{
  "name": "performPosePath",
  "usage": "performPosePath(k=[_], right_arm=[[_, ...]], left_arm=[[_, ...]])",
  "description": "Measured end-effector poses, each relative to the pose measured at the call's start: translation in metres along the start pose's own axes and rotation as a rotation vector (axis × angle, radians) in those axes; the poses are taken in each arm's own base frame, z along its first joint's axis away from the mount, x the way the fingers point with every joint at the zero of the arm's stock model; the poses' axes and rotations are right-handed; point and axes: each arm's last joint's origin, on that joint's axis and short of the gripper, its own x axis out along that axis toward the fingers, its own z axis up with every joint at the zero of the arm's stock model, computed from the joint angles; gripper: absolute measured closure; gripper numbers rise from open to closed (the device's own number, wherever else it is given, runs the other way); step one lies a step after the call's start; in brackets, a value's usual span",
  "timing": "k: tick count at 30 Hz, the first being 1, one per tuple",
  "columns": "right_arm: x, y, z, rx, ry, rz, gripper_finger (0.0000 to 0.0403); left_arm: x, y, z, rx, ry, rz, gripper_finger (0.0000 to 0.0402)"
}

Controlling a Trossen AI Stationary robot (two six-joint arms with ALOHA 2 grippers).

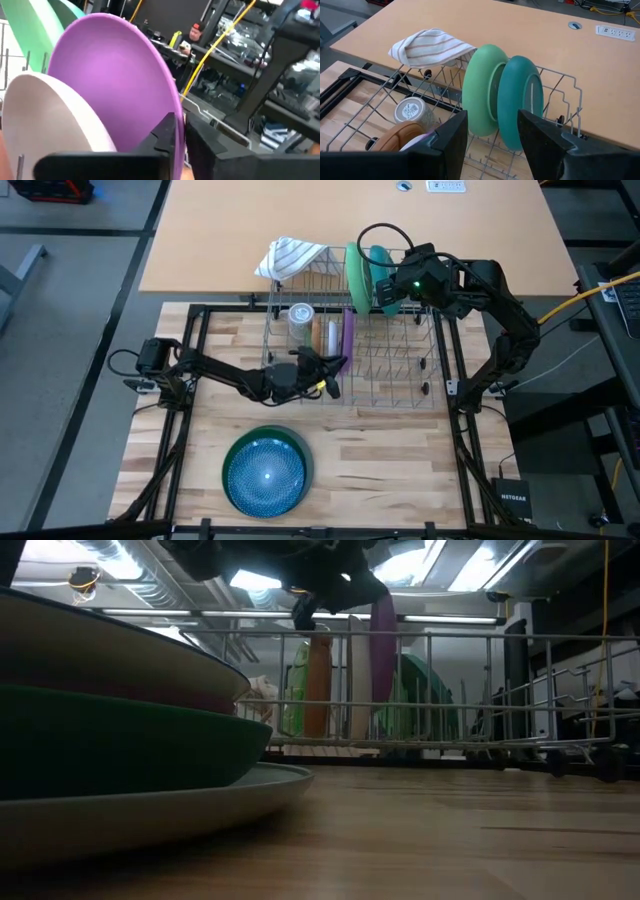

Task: Sort dishes
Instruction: Put the purple plate in the dishwasher rack

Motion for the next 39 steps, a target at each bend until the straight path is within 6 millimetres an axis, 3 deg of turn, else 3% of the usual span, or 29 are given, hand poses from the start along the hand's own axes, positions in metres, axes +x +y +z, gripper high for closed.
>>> performPosePath(k=[8,20,26,39], right_arm=[[0.0,0.0,0.0,0.0,0.0,0.0,0.0224],[0.0,0.0,0.0,0.0,0.001,0.001,0.0224],[0.0,0.001,-0.001,-0.001,0.017,0.02,0.0224],[0.0,0.001,-0.001,-0.001,0.017,0.02,0.0224]], left_arm=[[-0.003,-0.005,-0.002,0.214,0.013,-0.039,0.0321],[-0.007,-0.008,-0.004,0.276,0.014,-0.013,0.0251],[-0.008,-0.01,-0.002,0.392,0.003,-0.015,0.0245],[0.011,0.017,0.008,0.334,0.016,0.04,0.0245]])
